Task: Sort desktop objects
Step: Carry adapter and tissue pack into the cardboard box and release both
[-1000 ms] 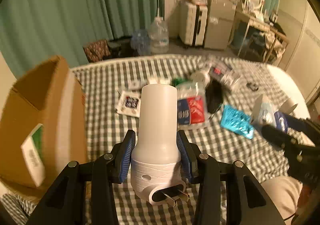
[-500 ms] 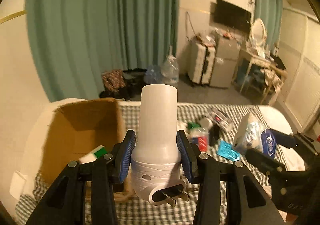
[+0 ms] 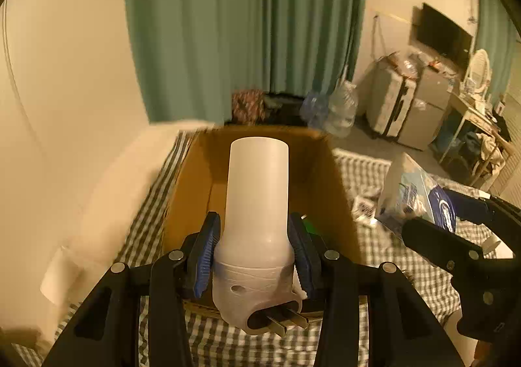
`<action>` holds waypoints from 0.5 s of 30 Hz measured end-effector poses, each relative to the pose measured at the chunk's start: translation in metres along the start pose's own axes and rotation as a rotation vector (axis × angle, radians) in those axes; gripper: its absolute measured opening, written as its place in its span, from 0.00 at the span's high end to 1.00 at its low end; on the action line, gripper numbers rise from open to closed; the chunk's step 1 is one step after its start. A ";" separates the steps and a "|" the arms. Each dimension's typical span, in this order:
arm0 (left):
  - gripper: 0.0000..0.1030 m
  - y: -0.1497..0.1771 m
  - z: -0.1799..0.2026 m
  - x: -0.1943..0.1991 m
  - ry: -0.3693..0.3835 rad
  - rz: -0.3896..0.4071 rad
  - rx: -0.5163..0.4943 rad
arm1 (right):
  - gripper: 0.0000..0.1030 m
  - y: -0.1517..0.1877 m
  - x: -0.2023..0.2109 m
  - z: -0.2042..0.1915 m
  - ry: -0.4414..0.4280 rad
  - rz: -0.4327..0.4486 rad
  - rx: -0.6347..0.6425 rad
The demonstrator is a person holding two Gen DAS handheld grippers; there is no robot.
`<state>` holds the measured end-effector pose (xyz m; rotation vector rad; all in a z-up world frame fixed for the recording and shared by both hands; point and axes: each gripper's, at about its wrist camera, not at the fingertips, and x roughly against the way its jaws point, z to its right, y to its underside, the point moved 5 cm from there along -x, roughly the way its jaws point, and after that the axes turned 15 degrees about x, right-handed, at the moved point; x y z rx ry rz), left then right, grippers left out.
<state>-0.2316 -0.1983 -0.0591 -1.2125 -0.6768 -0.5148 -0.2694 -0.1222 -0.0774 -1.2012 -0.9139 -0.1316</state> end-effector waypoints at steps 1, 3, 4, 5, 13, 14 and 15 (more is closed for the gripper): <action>0.58 0.003 -0.005 -0.008 -0.004 -0.012 0.007 | 0.33 0.000 -0.014 -0.004 -0.013 -0.017 0.002; 0.58 0.009 -0.015 -0.030 -0.011 -0.047 0.021 | 0.33 0.000 -0.039 -0.008 -0.027 -0.050 0.005; 0.58 0.013 -0.018 -0.036 -0.013 -0.059 0.024 | 0.33 0.001 -0.054 -0.008 -0.034 -0.073 0.005; 0.58 0.015 -0.022 -0.046 -0.017 -0.075 0.030 | 0.33 0.002 -0.066 -0.009 -0.039 -0.088 0.005; 0.08 0.031 -0.034 -0.081 -0.076 -0.129 -0.019 | 0.21 0.005 -0.130 0.007 -0.052 -0.145 -0.073; 0.07 0.031 -0.035 -0.079 -0.083 -0.114 -0.022 | 0.10 0.003 -0.130 0.009 -0.040 -0.139 -0.088; 0.07 0.030 -0.035 -0.077 -0.077 -0.105 -0.022 | 0.09 0.001 -0.130 0.013 -0.026 -0.126 -0.104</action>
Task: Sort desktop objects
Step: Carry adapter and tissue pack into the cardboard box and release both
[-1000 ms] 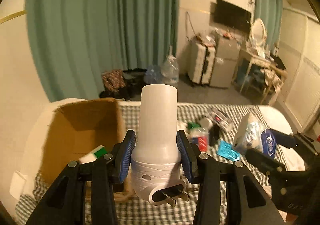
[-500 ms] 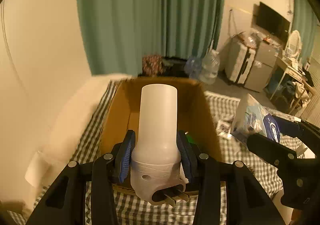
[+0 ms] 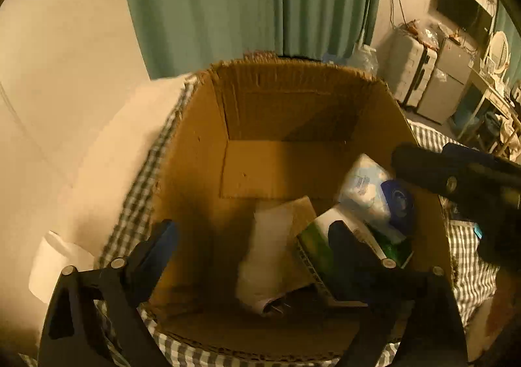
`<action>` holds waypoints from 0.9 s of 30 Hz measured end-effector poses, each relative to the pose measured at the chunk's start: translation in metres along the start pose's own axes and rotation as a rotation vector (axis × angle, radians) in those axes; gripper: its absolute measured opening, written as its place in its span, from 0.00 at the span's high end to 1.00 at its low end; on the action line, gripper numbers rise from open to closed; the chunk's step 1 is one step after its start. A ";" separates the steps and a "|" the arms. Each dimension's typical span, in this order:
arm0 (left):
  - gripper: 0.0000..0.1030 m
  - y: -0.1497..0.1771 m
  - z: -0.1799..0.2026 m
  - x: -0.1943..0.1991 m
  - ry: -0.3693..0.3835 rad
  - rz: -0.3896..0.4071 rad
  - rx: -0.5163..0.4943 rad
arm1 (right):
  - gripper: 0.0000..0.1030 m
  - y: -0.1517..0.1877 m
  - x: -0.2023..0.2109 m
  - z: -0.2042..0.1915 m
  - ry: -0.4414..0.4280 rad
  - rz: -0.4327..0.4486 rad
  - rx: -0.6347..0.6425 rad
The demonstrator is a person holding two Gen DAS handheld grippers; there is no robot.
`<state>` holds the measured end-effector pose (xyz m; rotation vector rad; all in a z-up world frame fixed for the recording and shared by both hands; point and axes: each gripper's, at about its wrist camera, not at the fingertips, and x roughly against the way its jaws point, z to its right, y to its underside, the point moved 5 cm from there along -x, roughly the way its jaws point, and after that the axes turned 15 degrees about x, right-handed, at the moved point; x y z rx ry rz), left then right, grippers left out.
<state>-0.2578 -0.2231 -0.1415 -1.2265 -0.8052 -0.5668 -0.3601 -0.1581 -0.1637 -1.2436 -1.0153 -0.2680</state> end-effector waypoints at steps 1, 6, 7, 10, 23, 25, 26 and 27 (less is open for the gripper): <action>0.07 0.000 0.000 0.000 0.012 -0.003 0.002 | 0.09 -0.002 0.005 0.000 0.004 0.011 -0.009; 0.07 0.001 0.005 0.011 0.018 -0.003 0.001 | 0.09 -0.001 0.026 0.011 0.049 0.033 -0.040; 0.06 0.001 0.007 0.016 0.016 0.003 0.002 | 0.09 0.002 0.034 0.015 0.054 0.038 -0.048; 0.06 0.002 0.020 0.035 0.042 0.009 0.007 | 0.09 0.012 0.061 0.023 0.078 0.055 -0.075; 0.03 0.083 0.176 0.077 0.214 0.005 -0.075 | 0.09 0.115 0.201 0.125 0.276 0.143 -0.193; 0.03 0.102 0.200 0.067 0.220 -0.023 -0.088 | 0.09 0.137 0.213 0.147 0.309 0.133 -0.226; 0.03 0.114 0.214 0.059 0.223 -0.044 -0.096 | 0.09 0.149 0.218 0.158 0.327 0.128 -0.244; 0.03 0.122 0.223 0.053 0.223 -0.057 -0.101 | 0.09 0.161 0.223 0.170 0.344 0.121 -0.262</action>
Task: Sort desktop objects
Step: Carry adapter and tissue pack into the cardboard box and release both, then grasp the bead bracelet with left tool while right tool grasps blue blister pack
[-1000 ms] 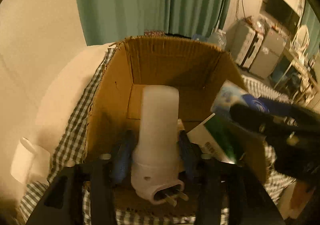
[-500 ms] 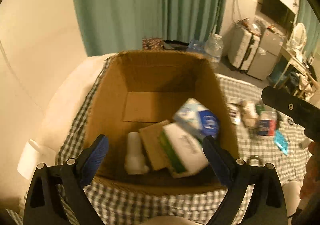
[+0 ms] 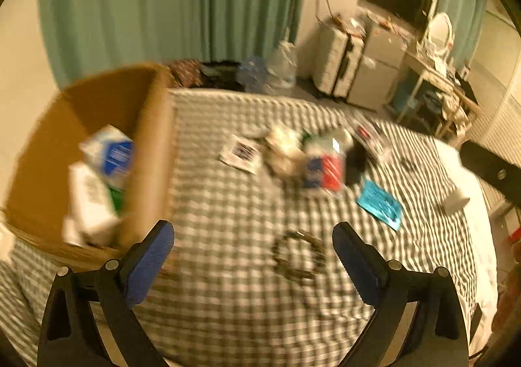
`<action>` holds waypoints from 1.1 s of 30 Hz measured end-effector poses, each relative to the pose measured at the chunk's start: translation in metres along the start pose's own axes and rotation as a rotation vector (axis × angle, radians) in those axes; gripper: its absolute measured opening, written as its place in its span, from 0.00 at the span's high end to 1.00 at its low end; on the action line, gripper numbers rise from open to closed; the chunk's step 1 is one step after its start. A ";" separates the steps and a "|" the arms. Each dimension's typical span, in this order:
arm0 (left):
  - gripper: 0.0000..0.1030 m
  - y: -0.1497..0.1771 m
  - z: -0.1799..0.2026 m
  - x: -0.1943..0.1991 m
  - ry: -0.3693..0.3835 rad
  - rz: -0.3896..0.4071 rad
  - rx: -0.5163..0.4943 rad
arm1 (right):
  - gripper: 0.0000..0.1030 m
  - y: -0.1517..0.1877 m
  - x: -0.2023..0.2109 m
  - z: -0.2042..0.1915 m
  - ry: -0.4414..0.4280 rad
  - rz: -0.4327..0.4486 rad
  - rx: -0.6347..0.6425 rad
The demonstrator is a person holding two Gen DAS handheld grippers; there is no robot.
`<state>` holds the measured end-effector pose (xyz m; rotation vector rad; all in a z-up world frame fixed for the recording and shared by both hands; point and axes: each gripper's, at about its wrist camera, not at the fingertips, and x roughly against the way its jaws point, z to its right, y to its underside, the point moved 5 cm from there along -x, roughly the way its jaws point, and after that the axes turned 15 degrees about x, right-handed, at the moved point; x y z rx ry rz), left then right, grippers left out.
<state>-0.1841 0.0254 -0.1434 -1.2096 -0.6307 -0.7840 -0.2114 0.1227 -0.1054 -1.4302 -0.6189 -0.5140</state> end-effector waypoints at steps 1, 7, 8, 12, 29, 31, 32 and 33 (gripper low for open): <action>0.03 0.010 0.011 -0.013 0.003 -0.022 -0.008 | 0.09 0.009 -0.002 0.015 0.017 -0.008 -0.020; 0.03 0.057 0.037 -0.071 -0.033 -0.114 -0.065 | 0.09 0.058 -0.035 0.075 0.079 -0.094 -0.102; 0.03 0.063 0.038 -0.080 -0.048 -0.123 -0.072 | 0.09 0.064 -0.045 0.080 0.077 -0.114 -0.101; 0.03 0.078 0.032 -0.116 -0.106 -0.172 -0.081 | 0.09 0.075 -0.080 0.090 0.060 -0.171 -0.059; 0.89 0.051 0.016 -0.132 -0.057 -0.221 -0.065 | 0.07 0.097 -0.212 0.082 -0.069 -0.365 0.240; 0.89 0.046 0.012 -0.130 -0.052 -0.220 -0.048 | 0.08 0.098 -0.208 0.086 -0.089 -0.361 0.199; 0.89 0.044 0.010 -0.128 -0.050 -0.221 -0.037 | 0.12 0.099 -0.206 0.086 -0.089 -0.364 0.188; 0.89 0.040 0.006 -0.129 -0.047 -0.218 -0.029 | 0.21 0.099 -0.202 0.087 -0.082 -0.363 0.178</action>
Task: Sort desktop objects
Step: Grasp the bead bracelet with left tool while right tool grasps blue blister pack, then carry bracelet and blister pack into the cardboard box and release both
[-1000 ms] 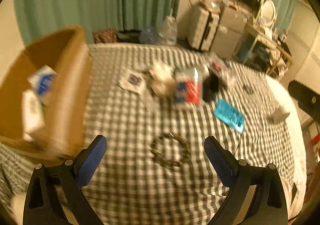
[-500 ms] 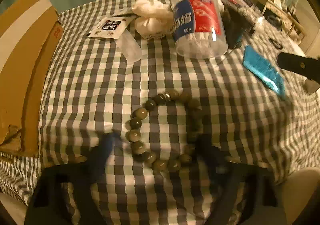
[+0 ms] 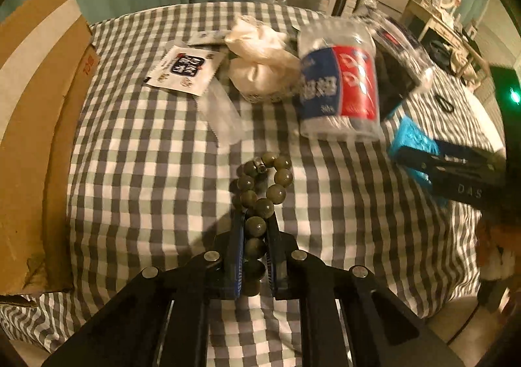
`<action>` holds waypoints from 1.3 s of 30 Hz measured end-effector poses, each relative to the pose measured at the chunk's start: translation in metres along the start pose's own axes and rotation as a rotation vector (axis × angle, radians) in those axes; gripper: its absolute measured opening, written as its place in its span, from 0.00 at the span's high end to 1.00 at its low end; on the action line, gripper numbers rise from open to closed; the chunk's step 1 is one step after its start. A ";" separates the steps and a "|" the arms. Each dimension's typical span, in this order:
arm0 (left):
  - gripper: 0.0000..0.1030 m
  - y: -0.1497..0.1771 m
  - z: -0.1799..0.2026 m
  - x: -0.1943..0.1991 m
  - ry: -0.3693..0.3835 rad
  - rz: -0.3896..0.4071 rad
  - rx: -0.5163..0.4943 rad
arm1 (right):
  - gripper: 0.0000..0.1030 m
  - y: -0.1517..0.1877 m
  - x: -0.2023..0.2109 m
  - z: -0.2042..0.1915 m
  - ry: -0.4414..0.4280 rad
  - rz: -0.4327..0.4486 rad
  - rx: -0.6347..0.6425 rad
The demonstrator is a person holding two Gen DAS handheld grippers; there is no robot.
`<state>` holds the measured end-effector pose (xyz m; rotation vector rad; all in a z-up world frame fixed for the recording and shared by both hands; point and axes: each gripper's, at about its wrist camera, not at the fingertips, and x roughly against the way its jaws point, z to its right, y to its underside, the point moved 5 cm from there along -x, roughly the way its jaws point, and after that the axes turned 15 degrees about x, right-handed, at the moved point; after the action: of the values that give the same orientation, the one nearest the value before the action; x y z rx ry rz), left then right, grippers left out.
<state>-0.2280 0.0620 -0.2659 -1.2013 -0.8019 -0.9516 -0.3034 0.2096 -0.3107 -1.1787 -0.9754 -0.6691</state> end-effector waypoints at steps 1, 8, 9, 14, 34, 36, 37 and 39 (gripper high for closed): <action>0.89 0.000 -0.001 0.001 0.002 0.003 0.000 | 0.26 0.002 0.005 0.000 -0.003 0.006 -0.014; 0.89 -0.007 -0.010 0.021 0.007 0.034 0.020 | 0.70 0.016 0.029 -0.011 -0.078 -0.005 -0.100; 0.89 -0.009 -0.011 0.026 0.002 0.048 0.014 | 0.75 0.018 0.033 -0.015 -0.091 -0.004 -0.110; 0.89 -0.020 -0.010 0.036 0.001 0.080 0.027 | 0.87 0.017 0.049 -0.057 -0.135 -0.005 -0.030; 0.89 -0.039 -0.018 0.097 0.050 0.177 0.054 | 0.92 -0.009 0.097 -0.108 -0.077 0.092 -0.025; 0.89 -0.045 -0.014 0.120 0.071 0.209 0.040 | 0.92 -0.016 0.123 -0.109 -0.057 0.135 -0.014; 0.89 -0.048 -0.013 0.130 0.078 0.223 0.033 | 0.92 -0.024 0.140 -0.109 -0.056 0.163 -0.010; 0.89 -0.055 -0.012 0.155 0.092 0.267 0.019 | 0.92 -0.035 0.169 -0.121 -0.028 0.208 0.005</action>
<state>-0.2161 0.0188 -0.1068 -1.2047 -0.5602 -0.7717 -0.2247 0.0935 -0.1537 -1.2677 -0.8634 -0.4849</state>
